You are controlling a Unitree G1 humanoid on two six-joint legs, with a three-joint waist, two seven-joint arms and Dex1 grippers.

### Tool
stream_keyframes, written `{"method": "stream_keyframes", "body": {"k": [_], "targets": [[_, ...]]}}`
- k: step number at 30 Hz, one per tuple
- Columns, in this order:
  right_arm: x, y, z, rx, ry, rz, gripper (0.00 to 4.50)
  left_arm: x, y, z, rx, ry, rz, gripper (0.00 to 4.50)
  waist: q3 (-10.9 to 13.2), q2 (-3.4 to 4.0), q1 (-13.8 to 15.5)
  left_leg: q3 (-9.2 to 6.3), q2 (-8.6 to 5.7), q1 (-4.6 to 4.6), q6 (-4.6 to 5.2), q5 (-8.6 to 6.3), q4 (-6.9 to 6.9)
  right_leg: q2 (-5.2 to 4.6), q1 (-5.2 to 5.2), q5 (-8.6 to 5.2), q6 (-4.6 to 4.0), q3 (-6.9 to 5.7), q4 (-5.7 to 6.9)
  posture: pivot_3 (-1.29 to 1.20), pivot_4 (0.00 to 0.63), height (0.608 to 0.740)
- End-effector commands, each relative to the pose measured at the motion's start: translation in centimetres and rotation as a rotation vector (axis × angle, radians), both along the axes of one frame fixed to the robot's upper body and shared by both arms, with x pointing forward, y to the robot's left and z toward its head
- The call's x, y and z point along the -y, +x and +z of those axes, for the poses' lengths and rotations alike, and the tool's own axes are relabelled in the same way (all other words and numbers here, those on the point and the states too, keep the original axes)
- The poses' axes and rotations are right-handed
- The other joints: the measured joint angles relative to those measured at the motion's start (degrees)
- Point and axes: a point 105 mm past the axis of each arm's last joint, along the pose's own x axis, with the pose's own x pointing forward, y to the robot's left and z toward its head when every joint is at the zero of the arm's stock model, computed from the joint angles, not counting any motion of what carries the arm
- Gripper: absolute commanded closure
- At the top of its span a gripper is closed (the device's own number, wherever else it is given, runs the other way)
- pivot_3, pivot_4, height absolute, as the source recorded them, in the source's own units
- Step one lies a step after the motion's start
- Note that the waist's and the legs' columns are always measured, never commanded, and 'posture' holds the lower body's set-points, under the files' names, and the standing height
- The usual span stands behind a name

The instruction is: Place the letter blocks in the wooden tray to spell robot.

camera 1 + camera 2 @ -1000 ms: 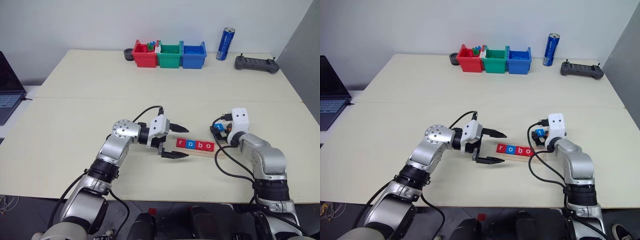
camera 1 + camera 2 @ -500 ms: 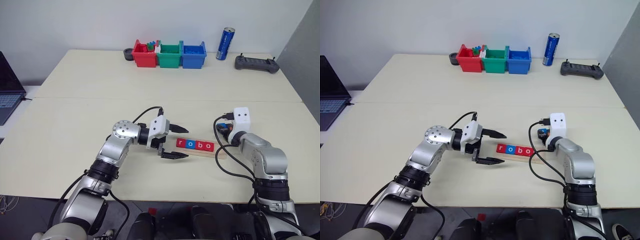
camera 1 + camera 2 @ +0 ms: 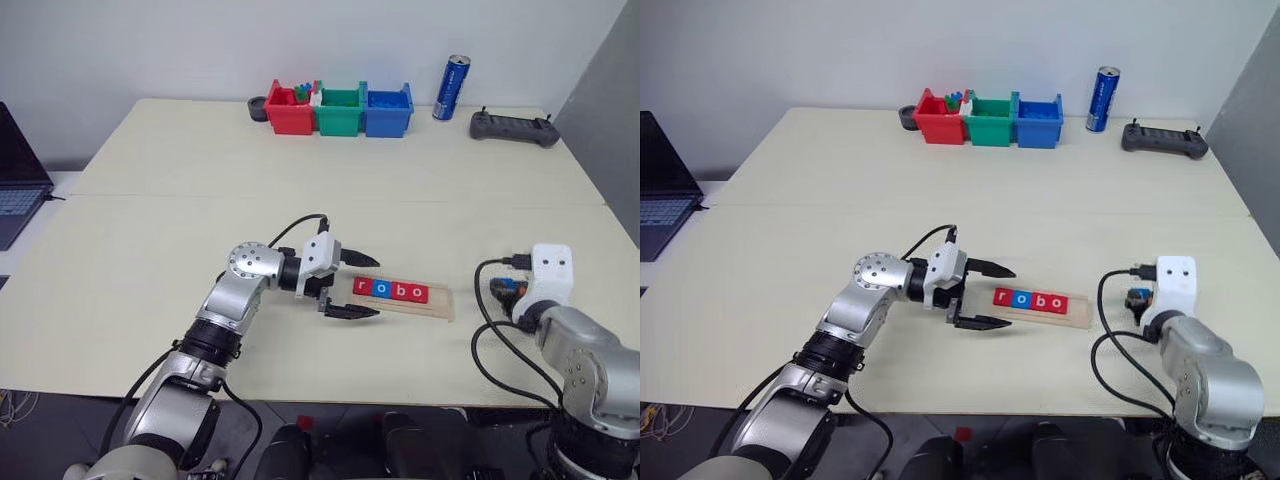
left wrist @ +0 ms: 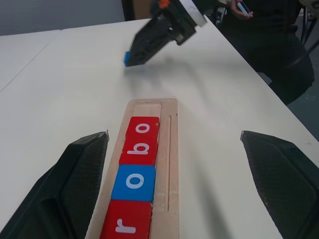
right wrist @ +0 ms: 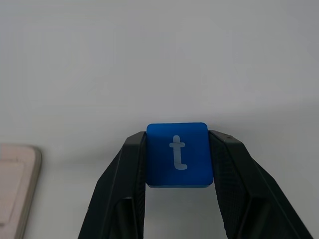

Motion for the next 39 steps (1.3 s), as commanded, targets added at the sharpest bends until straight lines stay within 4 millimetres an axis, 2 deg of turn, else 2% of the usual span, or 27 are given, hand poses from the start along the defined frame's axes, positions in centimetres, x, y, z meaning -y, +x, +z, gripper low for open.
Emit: {"method": "stream_keyframes", "body": {"k": [1,4,8,13,16,17,19,25,28,30,32,35,37,39], "targets": [[-0.6,-0.2,0.3,0.033,-0.005,-0.009,3.04,0.4,0.1,1.0,0.043,-0.01,-0.022,0.0,-0.02,0.02,-0.03,0.02,-0.01,0.01,0.0,0.0,0.0,0.0,0.0,0.0,0.0,0.03,0.01,0.0,0.15,0.74],[-1.0,-0.1,-0.6,0.02,0.012,-0.007,3.04,0.6,0.2,1.1,0.044,-0.012,-0.026,0.0,-0.03,0.02,0.05,0.02,-0.01,0.02,0.0,0.0,0.01,0.0,0.02,0.0,0.0,0.03,0.0,0.0,0.15,0.74],[-0.3,-0.2,-1.1,0.015,-0.01,-0.022,3.04,0.6,0.3,1.2,0.047,-0.013,-0.027,0.0,-0.03,0.02,0.02,0.02,-0.01,0.04,0.0,0.0,0.01,0.0,0.02,0.0,0.0,0.03,0.0,0.0,0.15,0.74],[0.2,-0.3,-1.1,0.029,-0.018,-0.028,1.31,0.3,0.2,1.2,0.049,-0.012,-0.022,0.0,-0.05,0.02,0.05,0.02,-0.01,0.05,0.0,0.0,0.01,0.01,0.04,0.0,0.0,0.03,-0.01,0.0,0.15,0.74],[0.1,0.1,-0.2,0.069,-0.023,-0.025,0.18,0.3,0.2,1.2,0.049,-0.012,-0.02,0.0,-0.05,0.02,0.01,0.02,0.0,0.06,0.0,0.0,0.01,0.01,0.04,0.0,0.0,0.04,0.0,0.0,0.15,0.74],[0.0,0.3,0.0,0.082,-0.024,-0.022,0.02,0.3,0.3,1.2,0.05,-0.012,-0.019,0.0,-0.05,0.02,-0.01,0.02,0.0,0.06,0.0,0.0,0.01,0.02,0.04,0.0,0.0,0.04,0.0,0.0,0.15,0.74],[-0.1,0.5,0.7,0.11,-0.046,-0.024,0.02,0.3,0.3,1.2,0.051,-0.013,-0.018,0.0,-0.05,0.02,-0.02,0.03,0.0,0.07,0.0,0.0,0.01,0.03,0.04,0.0,0.0,0.05,0.0,0.0,0.15,0.74],[-0.1,2.5,5.9,0.31,-0.11,0.001,0.02,0.4,0.4,1.3,0.054,-0.015,-0.018,0.0,-0.05,0.03,0.02,0.05,-0.01,0.05,0.0,0.0,0.01,0.02,0.02,0.0,0.0,0.08,0.0,0.0,0.15,0.74],[-1.1,3.6,7.8,0.383,-0.131,0.161,0.02,0.4,0.3,1.2,0.053,-0.014,-0.021,0.0,-0.05,0.02,0.09,0.05,-0.03,0.04,0.0,0.0,0.01,0.01,0.02,0.0,0.0,0.06,-0.03,0.0,0.15,0.74],[-2.9,3.6,7.8,0.389,-0.13,0.46,0.02,0.5,0.3,1.2,0.052,-0.013,-0.023,0.0,-0.04,0.01,0.11,0.02,-0.02,0.03,0.01,0.0,0.0,0.01,0.04,0.0,0.0,0.02,-0.07,0.0,0.15,0.74],[-3.6,2.5,7.5,0.399,-0.147,0.723,0.02,0.5,0.3,1.1,0.051,-0.013,-0.026,0.0,-0.03,-0.02,0.36,0.04,-0.04,0.01,0.02,-0.01,-0.01,-0.01,0.07,0.0,0.01,0.0,-0.12,0.0,0.15,0.74],[-1.9,0.7,4.1,0.281,-0.278,1.018,0.02,0.6,0.2,1.0,0.051,-0.014,-0.031,0.0,0.0,-0.06,0.56,0.03,-0.09,-0.01,0.07,-0.04,0.0,-0.07,0.12,-0.02,0.03,-0.05,-0.19,0.0,0.15,0.74],[-0.1,0.5,2.5,0.204,-0.357,1.107,0.02,0.7,0.2,1.0,0.054,-0.019,-0.034,0.0,0.02,-0.1,0.4,0.09,-0.1,0.06,0.08,-0.05,0.04,-0.09,0.2,-0.01,0.03,0.0,-0.2,0.0,0.15,0.74],[1.3,0.8,1.9,0.169,-0.361,1.14,0.02,0.7,0.2,1.1,0.055,-0.021,-0.035,0.0,0.03,-0.1,0.1,0.17,-0.11,0.23,0.08,-0.05,0.07,-0.09,0.32,-0.01,0.04,0.08,-0.16,0.0,0.15,0.74]]}}
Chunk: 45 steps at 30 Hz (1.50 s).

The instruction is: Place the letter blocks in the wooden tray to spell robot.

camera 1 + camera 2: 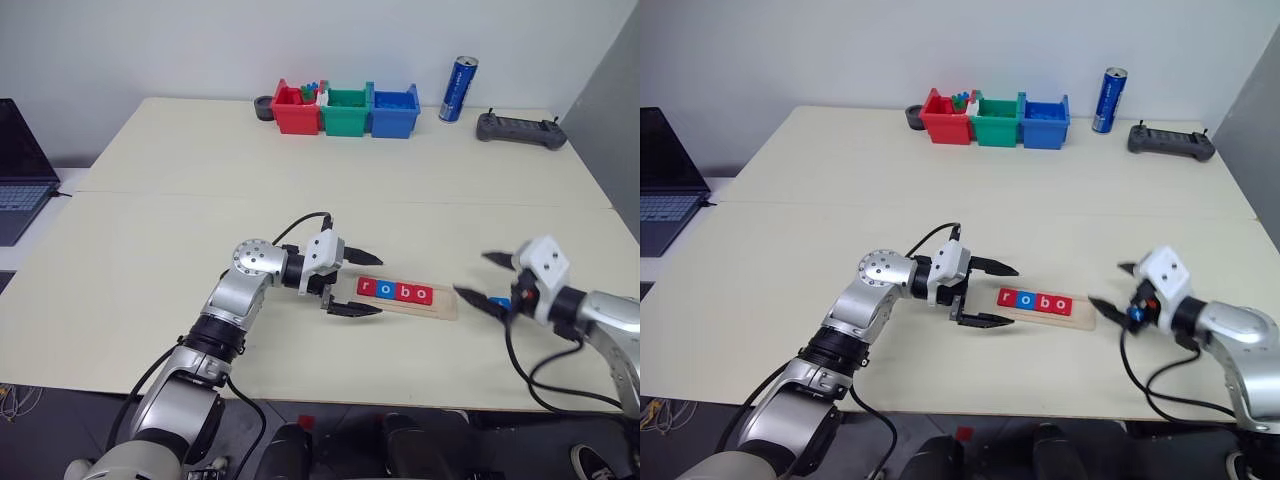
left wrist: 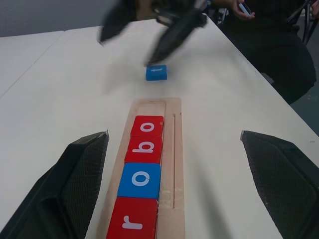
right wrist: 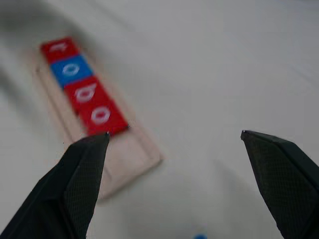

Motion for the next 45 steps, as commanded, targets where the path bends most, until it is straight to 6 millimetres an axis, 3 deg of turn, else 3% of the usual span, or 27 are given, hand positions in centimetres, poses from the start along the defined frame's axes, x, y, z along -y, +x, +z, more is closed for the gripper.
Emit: {"method": "stream_keyframes", "body": {"k": [1,6,13,24,28,34,39,45], "targets": [[1.5,0.3,0.3,0.017,-0.057,0.097,0.02,0.3,-0.1,1.0,0.046,-0.022,-0.015,0.0,0.01,-0.02,-0.45,0.03,0.03,0.08,0.0,0.0,-0.01,0.02,0.04,0.0,0.0,0.03,0.03,0.0,0.15,0.74],[3.0,1.0,-0.1,-0.03,-0.101,0.166,0.02,0.0,-0.2,0.9,0.044,-0.018,-0.01,0.0,0.01,-0.01,-1.24,0.06,0.12,0.21,0.0,0.0,-0.01,0.14,0.11,0.01,-0.01,0.11,0.07,0.0,0.15,0.74],[3.1,0.7,-1.0,-0.107,-0.106,0.244,0.02,-0.2,-0.1,0.9,0.045,-0.015,0.0,0.0,0.01,-0.02,-0.94,-0.03,0.06,0.2,-0.01,0.0,0.02,0.06,0.18,0.01,-0.01,0.05,0.04,0.0,0.15,0.74],[4.6,2.1,-2.3,-0.153,-0.13,0.2,0.02,0.0,0.0,1.0,0.048,-0.015,0.003,0.0,0.01,-0.02,-0.97,-0.03,0.05,0.22,-0.01,0.01,0.03,0.04,0.2,0.01,-0.01,0.03,0.05,0.0,0.15,0.74],[4.7,2.4,-2.0,-0.154,-0.111,0.189,0.9,0.0,0.1,1.1,0.047,-0.016,0.004,0.0,0.01,-0.02,-0.97,-0.04,0.05,0.24,-0.01,0.01,0.04,0.03,0.23,0.01,-0.02,0.04,0.04,0.0,0.15,0.74],[4.6,2.7,-1.6,-0.146,-0.096,0.184,3.02,0.1,0.2,1.1,0.048,-0.017,0.008,0.0,0.01,-0.01,-0.98,-0.04,0.05,0.25,-0.01,0.01,0.04,0.03,0.23,0.01,-0.02,0.04,0.05,0.0,0.15,0.74],[2.8,3.2,-0.3,-0.106,-0.073,0.222,3.04,0.2,0.3,1.2,0.05,-0.022,0.011,0.0,0.01,-0.01,-1.08,-0.04,0.05,0.25,-0.02,0.01,0.04,0.03,0.23,0.01,-0.02,0.04,0.05,0.0,0.15,0.74],[-1.9,3.1,1.3,-0.062,-0.034,0.354,3.04,0.1,0.6,1.4,0.054,-0.021,0.018,0.0,0.01,-0.01,-1.1,-0.1,0.06,0.23,-0.02,0.01,0.04,0.03,0.22,0.01,-0.02,0.0,0.06,0.0,0.15,0.74]]}}
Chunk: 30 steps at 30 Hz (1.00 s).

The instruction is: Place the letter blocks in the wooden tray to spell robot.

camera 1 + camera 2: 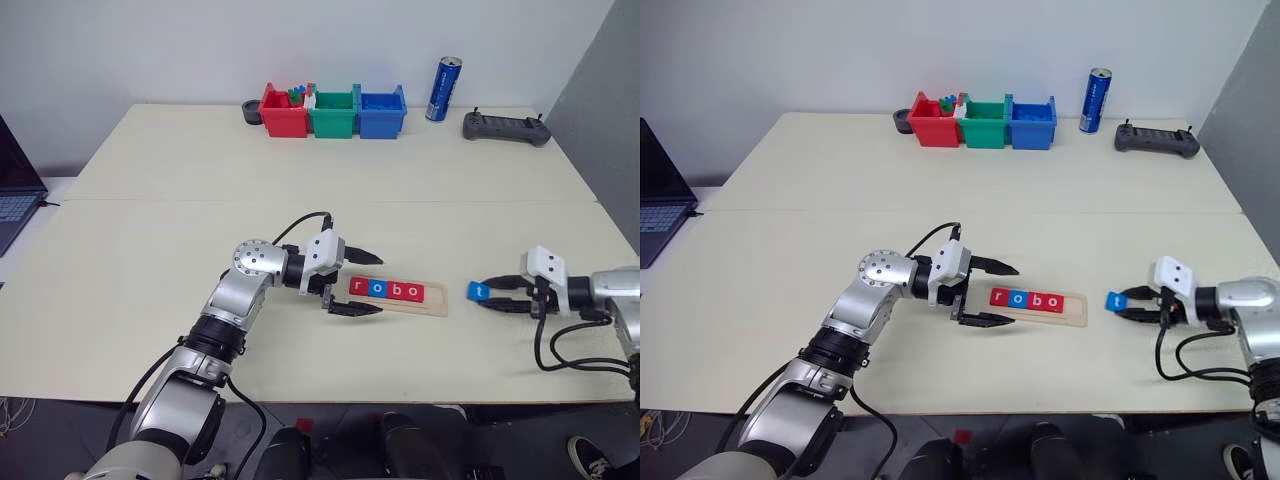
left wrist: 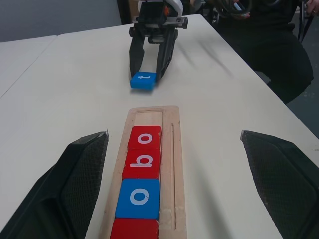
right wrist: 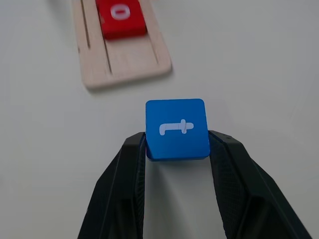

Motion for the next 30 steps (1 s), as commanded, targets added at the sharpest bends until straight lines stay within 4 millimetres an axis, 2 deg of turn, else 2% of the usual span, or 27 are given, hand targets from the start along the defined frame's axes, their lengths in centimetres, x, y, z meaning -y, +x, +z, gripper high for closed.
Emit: {"method": "stream_keyframes", "body": {"k": [1,11,17,30], "targets": [[-2.0,0.2,1.7,0.047,0.024,0.062,3.04,0.0,0.4,1.4,0.05,-0.019,0.0,0.0,0.0,0.0,0.16,-0.03,-0.01,-0.02,0.0,0.0,0.01,-0.01,0.0,0.0,0.0,-0.03,-0.01,0.0,0.15,0.74],[-3.2,0.1,0.7,0.009,0.001,0.122,3.04,-0.3,0.3,1.1,0.049,-0.016,0.008,0.0,0.0,0.0,0.99,-0.03,-0.05,-0.04,0.0,0.0,0.01,-0.05,-0.02,0.0,0.0,-0.07,-0.03,0.0,0.15,0.74],[-4.1,0.5,0.8,0.01,0.005,0.144,3.04,-0.4,0.1,1.1,0.046,-0.013,0.01,0.0,0.0,0.0,0.99,-0.04,-0.04,-0.05,0.0,0.0,0.01,-0.05,-0.03,0.0,0.0,-0.07,-0.02,0.0,0.15,0.74],[-2.8,0.4,-0.2,-0.006,-0.041,0.13,3.04,-0.4,0.1,1.0,0.05,-0.012,0.008,0.0,0.0,0.0,1.05,-0.07,-0.04,-0.06,0.0,0.0,0.01,-0.06,-0.03,0.0,0.0,-0.13,-0.03,0.0,0.15,0.74]]}}
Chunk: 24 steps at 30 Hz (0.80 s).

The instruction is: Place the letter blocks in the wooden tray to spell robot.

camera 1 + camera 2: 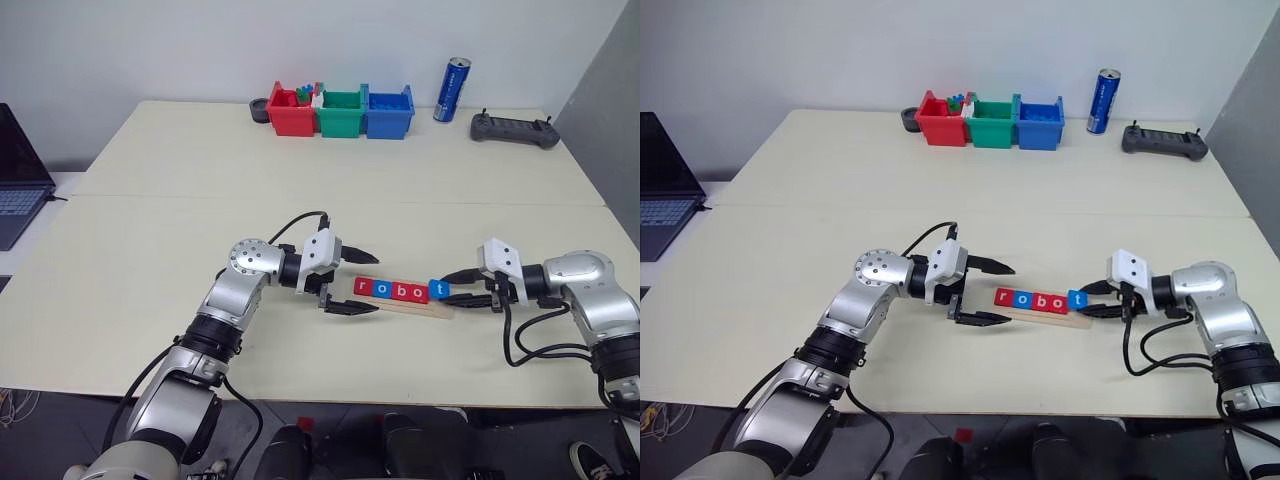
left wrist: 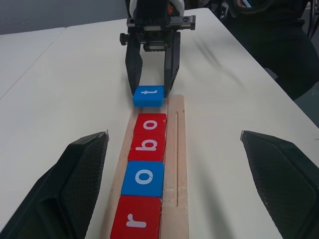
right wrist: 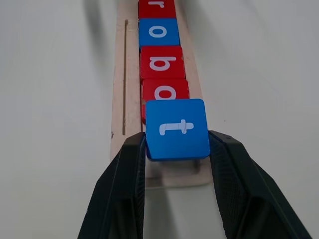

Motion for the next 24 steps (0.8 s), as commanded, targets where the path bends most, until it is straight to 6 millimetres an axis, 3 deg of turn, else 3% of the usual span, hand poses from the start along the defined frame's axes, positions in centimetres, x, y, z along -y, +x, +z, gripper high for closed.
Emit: {"method": "stream_keyframes", "body": {"k": [1,12,21,24], "targets": [[0.4,-0.1,0.3,0.021,-0.023,0.013,3.04,0.1,0.0,1.2,0.048,-0.025,-0.006,0.0,0.0,0.0,0.0,0.0,0.0,0.0,0.0,0.0,0.0,0.0,0.0,0.0,0.0,0.0,0.0,0.0,0.15,0.74],[0.3,-0.2,0.2,0.009,-0.022,0.017,3.04,0.0,0.0,1.2,0.049,-0.021,-0.009,0.0,0.0,0.0,0.0,0.0,0.0,0.0,0.0,0.0,0.0,0.0,0.0,0.0,0.0,0.0,0.0,0.0,0.15,0.74],[0.4,-0.3,0.5,-0.004,-0.005,-0.004,0.05,0.2,0.0,1.2,0.048,-0.021,-0.012,0.0,0.0,0.0,-0.01,0.0,0.0,0.0,0.0,0.0,0.0,0.0,0.0,0.0,0.0,0.0,0.0,0.0,0.15,0.74],[0.6,-0.1,1.4,0.005,0.021,-0.033,0.02,0.2,0.0,1.2,0.047,-0.022,-0.014,0.0,0.0,0.0,-0.01,0.0,0.0,0.0,0.0,0.0,0.0,0.0,0.0,0.0,0.0,0.0,0.0,0.0,0.15,0.74]]}}
